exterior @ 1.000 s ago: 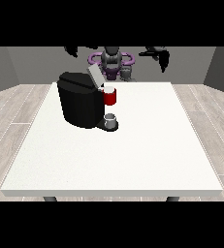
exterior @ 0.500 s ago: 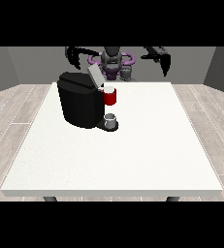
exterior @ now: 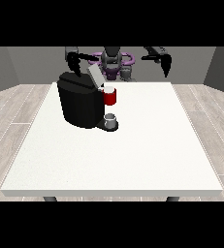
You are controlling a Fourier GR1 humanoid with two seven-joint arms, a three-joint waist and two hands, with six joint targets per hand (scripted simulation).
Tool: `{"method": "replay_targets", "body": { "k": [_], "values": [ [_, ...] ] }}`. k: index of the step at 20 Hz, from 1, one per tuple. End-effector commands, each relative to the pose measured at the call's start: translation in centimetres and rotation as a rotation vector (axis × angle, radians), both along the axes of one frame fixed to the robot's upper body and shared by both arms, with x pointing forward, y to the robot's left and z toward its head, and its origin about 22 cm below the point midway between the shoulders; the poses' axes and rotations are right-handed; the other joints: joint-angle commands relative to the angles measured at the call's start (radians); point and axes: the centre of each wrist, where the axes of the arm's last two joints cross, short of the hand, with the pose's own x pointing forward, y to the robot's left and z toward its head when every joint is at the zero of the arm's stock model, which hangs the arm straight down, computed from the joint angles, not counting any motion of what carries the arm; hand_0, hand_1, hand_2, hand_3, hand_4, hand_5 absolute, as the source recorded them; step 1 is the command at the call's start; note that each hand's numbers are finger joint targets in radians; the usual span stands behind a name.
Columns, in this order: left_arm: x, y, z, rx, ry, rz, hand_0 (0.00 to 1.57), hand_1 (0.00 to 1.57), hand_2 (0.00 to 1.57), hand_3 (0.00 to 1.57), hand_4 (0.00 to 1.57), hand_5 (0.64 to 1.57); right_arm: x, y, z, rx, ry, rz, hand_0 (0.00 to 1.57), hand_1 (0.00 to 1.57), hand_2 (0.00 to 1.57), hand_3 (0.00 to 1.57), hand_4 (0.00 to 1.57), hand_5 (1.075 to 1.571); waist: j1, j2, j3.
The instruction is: Insert the coffee pod into the coffee machine and close the lid
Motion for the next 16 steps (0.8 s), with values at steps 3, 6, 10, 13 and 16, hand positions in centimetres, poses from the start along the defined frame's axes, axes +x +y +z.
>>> {"method": "replay_targets", "body": {
  "k": [3,6,10,13,16],
  "values": [
    [-0.6,-0.3,0.8,-0.011,-0.023,0.012,0.0,0.0,0.0,0.0,0.0,1.571,1.3,1.6,0.4,-0.036,0.001,0.024,0.0,0.0,0.0,0.0,0.0,1.571,0.008,0.014,0.0001],
    [-0.2,1.8,0.8,0.016,-0.037,0.031,0.0,0.0,0.0,0.0,0.0,1.571,1.8,-0.1,0.9,-0.037,-0.035,0.027,0.0,0.0,0.0,0.0,0.0,1.571,-0.011,0.059,0.0],
    [-0.5,0.9,1.3,0.028,0.0,0.017,0.0,0.0,0.0,0.0,0.0,1.571,2.2,3.0,0.2,-0.045,-0.01,0.028,0.0,0.0,0.0,0.0,0.04,1.571,0.008,0.034,0.0001],
    [0.2,-0.4,2.0,0.023,-0.043,0.003,0.0,0.0,0.0,0.0,0.0,1.571,3.3,3.0,1.4,-0.057,-0.024,0.044,0.0,0.0,0.0,0.0,0.0,1.571,0.02,0.074,0.0001],
    [-0.5,-1.3,1.1,0.013,-0.04,0.004,0.0,0.0,0.0,0.0,0.0,1.571,3.2,3.3,0.7,-0.071,-0.027,0.057,0.0,0.0,0.0,0.0,0.0,1.571,0.023,0.066,0.0001]
  ]
}}
